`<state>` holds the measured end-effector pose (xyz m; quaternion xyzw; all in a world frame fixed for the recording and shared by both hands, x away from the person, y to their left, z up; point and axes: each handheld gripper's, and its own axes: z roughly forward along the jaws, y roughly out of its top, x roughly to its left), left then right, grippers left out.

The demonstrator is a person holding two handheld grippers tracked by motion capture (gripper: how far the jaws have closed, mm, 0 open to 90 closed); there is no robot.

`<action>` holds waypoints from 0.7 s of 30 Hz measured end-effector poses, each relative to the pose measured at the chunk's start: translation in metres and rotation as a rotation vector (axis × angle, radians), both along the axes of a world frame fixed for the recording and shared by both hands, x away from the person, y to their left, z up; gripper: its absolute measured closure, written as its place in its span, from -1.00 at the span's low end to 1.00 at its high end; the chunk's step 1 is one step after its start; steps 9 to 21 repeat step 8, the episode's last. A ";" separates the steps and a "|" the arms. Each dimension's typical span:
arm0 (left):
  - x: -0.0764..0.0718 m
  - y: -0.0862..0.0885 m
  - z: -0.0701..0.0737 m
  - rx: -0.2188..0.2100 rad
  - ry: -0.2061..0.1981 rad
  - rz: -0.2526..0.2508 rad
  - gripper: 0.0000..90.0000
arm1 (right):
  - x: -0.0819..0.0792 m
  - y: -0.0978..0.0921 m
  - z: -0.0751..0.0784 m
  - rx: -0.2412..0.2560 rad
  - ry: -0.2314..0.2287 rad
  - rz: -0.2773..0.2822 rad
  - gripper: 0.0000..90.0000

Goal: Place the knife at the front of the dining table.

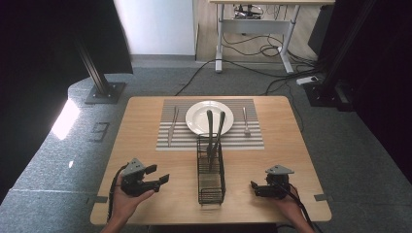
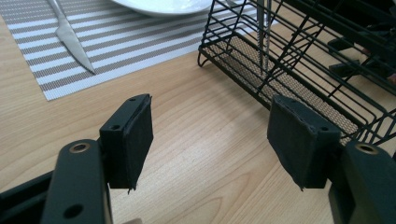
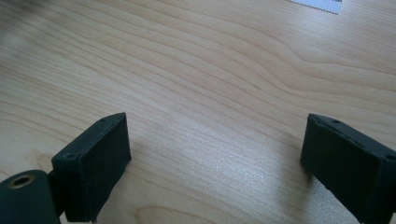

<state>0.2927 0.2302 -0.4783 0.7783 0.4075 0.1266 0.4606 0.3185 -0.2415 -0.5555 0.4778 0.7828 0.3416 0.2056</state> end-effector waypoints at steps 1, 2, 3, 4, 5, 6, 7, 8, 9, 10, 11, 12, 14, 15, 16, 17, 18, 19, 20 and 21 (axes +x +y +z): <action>0.000 0.000 -0.001 0.000 0.002 0.001 -0.30 | 0.000 0.000 0.000 0.000 0.000 0.000 -0.81; 0.001 0.000 -0.001 0.002 0.005 0.002 -0.30 | 0.000 0.000 0.000 0.000 0.000 0.000 -0.81; 0.001 0.000 -0.002 0.003 0.006 0.002 -0.30 | 0.000 0.000 0.000 0.000 0.000 0.000 -0.81; 0.001 0.001 -0.002 0.004 0.004 0.004 -0.30 | 0.000 0.000 0.000 0.000 0.000 0.000 -0.81; 0.001 0.001 -0.002 0.006 0.004 0.005 -0.30 | 0.000 0.000 0.000 0.000 0.000 0.001 -0.81; 0.001 0.002 -0.002 0.005 0.003 0.007 -0.30 | 0.000 0.000 0.000 0.000 0.000 0.001 -0.81; 0.000 0.002 -0.002 0.003 0.002 0.009 -0.30 | 0.000 0.000 0.000 0.000 0.000 0.002 -0.81; 0.000 0.002 -0.002 0.003 0.002 0.009 -0.30 | 0.000 0.000 0.000 0.001 0.000 0.003 -0.81; 0.000 0.002 -0.002 0.003 0.002 0.009 -0.30 | 0.000 0.000 0.000 0.001 0.000 0.003 -0.81; 0.000 0.002 -0.002 0.003 0.002 0.009 -0.30 | 0.000 0.000 0.000 0.001 0.000 0.003 -0.81; 0.000 0.002 -0.002 0.003 0.002 0.009 -0.30 | 0.000 0.000 0.000 0.001 0.000 0.003 -0.81; 0.000 0.002 -0.002 0.003 0.002 0.009 -0.30 | 0.000 0.000 0.000 0.001 0.000 0.003 -0.81; 0.000 0.002 -0.002 0.003 0.002 0.009 -0.30 | 0.000 0.000 0.000 0.001 0.000 0.003 -0.81; 0.000 0.002 -0.002 0.003 0.002 0.009 -0.30 | 0.000 0.000 0.000 0.001 0.000 0.003 -0.81; 0.000 0.002 -0.002 0.003 0.002 0.009 -0.30 | 0.000 0.000 0.000 0.001 0.000 0.003 -0.81; 0.000 0.002 -0.002 0.003 0.002 0.009 -0.30 | 0.000 0.000 0.000 0.001 0.000 0.003 -0.81; 0.000 0.002 -0.002 0.003 0.002 0.009 -0.30 | 0.000 0.000 0.000 0.001 0.000 0.003 -0.81; 0.000 0.002 -0.002 0.003 0.002 0.009 -0.30 | 0.000 0.000 0.000 0.001 0.000 0.003 -0.81; 0.000 0.002 -0.002 0.003 0.002 0.009 -0.30 | 0.000 0.000 0.000 0.001 0.000 0.003 -0.81; 0.000 0.002 -0.002 0.003 0.002 0.009 -0.30 | 0.000 0.000 0.000 0.001 0.000 0.003 -0.81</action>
